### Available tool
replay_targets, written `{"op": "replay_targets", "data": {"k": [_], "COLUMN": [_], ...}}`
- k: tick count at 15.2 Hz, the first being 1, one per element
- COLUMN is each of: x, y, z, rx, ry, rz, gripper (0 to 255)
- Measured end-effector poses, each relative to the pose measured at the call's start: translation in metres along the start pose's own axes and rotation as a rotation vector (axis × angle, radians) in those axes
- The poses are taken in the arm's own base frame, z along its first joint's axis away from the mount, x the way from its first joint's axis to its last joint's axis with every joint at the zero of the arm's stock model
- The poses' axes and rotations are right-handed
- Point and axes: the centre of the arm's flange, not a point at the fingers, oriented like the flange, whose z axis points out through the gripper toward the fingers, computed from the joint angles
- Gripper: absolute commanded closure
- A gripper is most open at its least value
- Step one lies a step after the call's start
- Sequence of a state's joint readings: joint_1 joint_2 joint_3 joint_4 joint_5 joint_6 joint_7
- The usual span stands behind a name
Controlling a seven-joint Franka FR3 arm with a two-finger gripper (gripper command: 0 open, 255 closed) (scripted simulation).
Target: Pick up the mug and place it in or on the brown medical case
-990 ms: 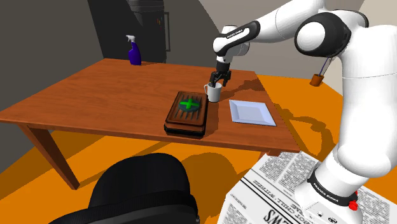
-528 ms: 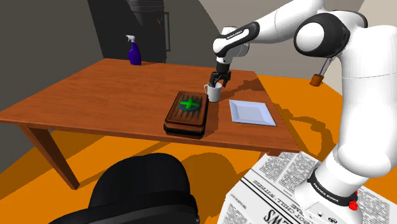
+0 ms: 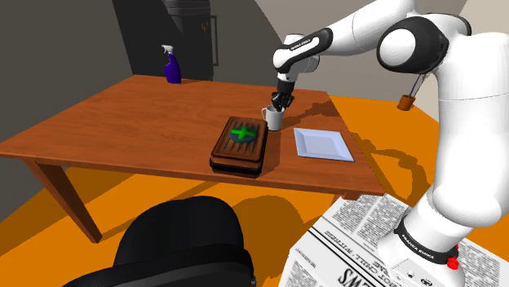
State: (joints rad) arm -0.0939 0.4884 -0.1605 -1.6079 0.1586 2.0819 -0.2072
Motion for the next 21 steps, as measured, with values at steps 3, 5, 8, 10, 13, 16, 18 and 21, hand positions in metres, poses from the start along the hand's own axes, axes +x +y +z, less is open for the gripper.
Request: {"op": "replay_targets", "data": {"k": [3,5,8,10,13,16,18,21], "x": [0.000,0.000,0.000,0.000,0.000,0.000,0.000,0.000], "y": [0.000,-0.001,-0.001,-0.002,-0.003,-0.005,-0.005,-0.005], "z": [-0.002,-0.011,-0.026,-0.036,-0.053,-0.068,-0.079,-0.095], "rx": [0.000,0.000,0.000,0.000,0.000,0.000,0.000,0.000], "ry": [0.000,0.000,0.000,0.000,0.000,0.000,0.000,0.000], "rz": [0.000,0.000,0.000,0.000,0.000,0.000,0.000,0.000], "gripper": [255,255,255,255,255,255,255,255]}}
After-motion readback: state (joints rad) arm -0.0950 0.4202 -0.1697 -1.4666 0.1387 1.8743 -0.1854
